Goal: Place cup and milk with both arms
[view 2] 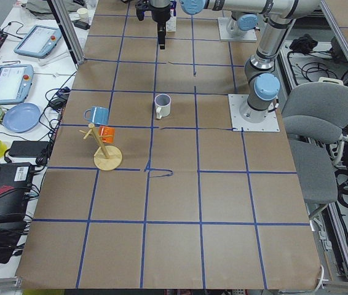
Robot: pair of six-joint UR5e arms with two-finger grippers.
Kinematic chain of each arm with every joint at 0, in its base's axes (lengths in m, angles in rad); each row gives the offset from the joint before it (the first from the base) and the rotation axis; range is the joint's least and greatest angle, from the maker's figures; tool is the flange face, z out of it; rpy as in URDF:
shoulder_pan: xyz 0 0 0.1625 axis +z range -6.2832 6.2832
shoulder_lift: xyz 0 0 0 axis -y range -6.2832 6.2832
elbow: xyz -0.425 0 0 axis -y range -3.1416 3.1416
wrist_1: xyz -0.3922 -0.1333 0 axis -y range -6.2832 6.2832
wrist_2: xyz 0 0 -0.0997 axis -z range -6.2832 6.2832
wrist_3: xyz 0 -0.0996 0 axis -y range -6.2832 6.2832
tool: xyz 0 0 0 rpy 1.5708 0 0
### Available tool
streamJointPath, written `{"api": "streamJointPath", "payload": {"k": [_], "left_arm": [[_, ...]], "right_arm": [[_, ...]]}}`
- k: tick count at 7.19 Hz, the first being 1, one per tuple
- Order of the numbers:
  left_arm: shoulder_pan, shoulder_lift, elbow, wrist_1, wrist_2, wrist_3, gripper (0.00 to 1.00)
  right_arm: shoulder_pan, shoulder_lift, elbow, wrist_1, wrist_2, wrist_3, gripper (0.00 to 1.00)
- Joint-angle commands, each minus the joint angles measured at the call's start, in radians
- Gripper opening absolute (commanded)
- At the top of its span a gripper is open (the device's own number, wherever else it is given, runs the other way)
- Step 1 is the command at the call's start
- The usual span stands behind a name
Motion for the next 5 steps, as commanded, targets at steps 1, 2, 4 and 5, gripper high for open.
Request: {"api": "streamJointPath", "payload": {"k": [1, 2, 4, 5], "left_arm": [[0.0, -0.001, 0.001, 0.0, -0.001, 0.0, 1.0], [0.0, 0.001, -0.001, 0.0, -0.002, 0.0, 1.0], [-0.002, -0.006, 0.001, 0.0, -0.013, -0.002, 1.0], [-0.002, -0.004, -0.001, 0.0, -0.012, -0.002, 1.0]], "right_arm": [[0.0, 0.0, 0.003, -0.001, 0.0, 0.0, 1.0], [0.0, 0.0, 0.003, 0.0, 0.002, 0.0, 1.0], [0.0, 0.0, 0.004, -0.001, 0.002, 0.0, 1.0], [0.0, 0.0, 0.006, -0.001, 0.002, 0.0, 1.0]]}}
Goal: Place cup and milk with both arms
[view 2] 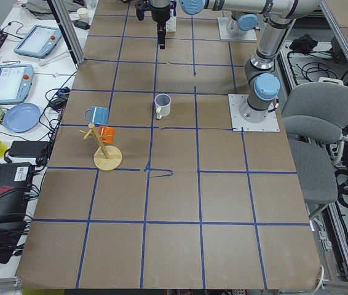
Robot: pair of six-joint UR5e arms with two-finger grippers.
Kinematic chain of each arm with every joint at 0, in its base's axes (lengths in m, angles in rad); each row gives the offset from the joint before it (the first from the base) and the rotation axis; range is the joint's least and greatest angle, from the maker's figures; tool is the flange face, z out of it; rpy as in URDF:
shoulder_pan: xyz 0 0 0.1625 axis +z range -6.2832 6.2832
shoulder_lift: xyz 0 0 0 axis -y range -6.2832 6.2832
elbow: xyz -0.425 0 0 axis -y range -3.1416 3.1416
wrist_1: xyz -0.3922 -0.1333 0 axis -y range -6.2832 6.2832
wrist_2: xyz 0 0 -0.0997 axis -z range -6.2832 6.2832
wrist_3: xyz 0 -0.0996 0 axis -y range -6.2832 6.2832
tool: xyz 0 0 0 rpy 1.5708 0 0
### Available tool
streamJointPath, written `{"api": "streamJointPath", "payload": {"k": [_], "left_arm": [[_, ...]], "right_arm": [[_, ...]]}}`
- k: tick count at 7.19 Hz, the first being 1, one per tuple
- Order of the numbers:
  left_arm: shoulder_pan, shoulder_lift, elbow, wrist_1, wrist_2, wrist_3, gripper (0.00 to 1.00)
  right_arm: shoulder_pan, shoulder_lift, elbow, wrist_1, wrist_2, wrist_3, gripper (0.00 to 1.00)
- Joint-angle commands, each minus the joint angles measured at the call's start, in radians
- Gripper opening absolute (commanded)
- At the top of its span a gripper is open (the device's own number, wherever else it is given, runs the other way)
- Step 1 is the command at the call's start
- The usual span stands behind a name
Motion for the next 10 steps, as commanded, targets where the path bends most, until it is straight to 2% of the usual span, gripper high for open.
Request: {"api": "streamJointPath", "payload": {"k": [1, 7, 10], "left_arm": [[-0.002, -0.001, -0.001, 0.0, 0.0, -0.001, 1.0], [0.025, -0.001, -0.01, 0.008, 0.014, 0.002, 1.0], [0.093, -0.008, -0.048, 0.028, 0.012, 0.003, 1.0]], "right_arm": [[0.0, 0.0, 0.001, 0.0, 0.0, 0.0, 1.0], [0.0, 0.0, 0.003, 0.0, 0.002, -0.003, 1.0], [0.0, 0.002, 0.004, -0.002, 0.003, -0.003, 1.0]]}}
